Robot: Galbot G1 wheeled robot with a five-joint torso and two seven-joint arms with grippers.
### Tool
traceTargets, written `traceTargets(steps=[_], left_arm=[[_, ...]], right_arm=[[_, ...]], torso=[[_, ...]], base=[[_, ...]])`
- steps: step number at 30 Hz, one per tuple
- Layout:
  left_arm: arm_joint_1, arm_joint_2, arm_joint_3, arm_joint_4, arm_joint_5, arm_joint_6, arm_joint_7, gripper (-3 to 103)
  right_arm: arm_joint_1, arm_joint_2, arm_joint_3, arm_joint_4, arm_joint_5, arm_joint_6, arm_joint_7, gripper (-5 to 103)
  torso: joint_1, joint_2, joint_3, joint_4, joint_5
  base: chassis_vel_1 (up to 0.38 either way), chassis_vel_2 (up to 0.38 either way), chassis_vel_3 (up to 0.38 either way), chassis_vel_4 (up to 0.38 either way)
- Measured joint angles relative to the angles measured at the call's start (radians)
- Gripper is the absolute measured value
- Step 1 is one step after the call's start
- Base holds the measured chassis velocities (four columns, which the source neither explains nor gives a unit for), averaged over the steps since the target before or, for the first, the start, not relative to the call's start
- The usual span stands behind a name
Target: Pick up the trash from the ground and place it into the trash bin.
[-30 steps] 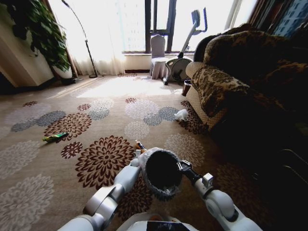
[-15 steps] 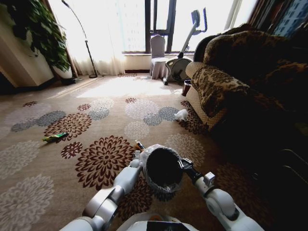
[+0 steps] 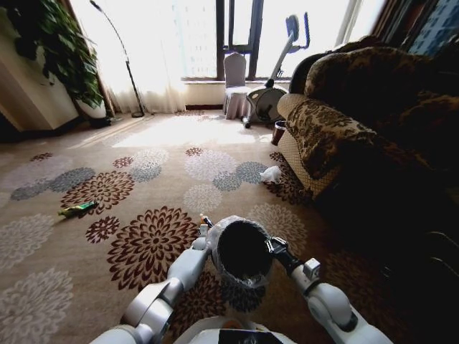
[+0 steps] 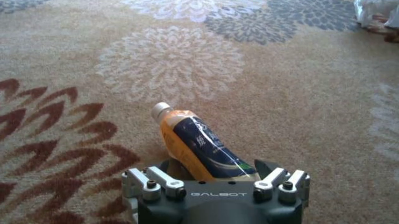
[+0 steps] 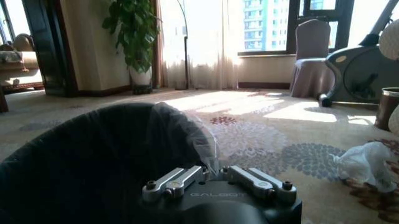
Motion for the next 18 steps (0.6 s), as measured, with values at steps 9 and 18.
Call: traceTargets(steps=[9,18], left_arm=[[0.005,-0.017,-0.016,0.042,-0.007,0.019,0.0,85],[0.015,-0.016,-0.024,0.054,-0.015,0.035,0.018,54]], right_arm=[[-0.017,-0.014,0.009,0.02,0.001,0.001,0.004,4],[-0.016,-0.019,0.009,0.025,0.008,0.0,0.008,4]], torso=[[-0.001,0.0,-0.001,-0.0002,-0.0001],[-0.001,0.0,0.0,0.0,0.0003]], base=[[-0.02,0.021,0.015,-0.013],[0.0,0.0,0.0,0.0]])
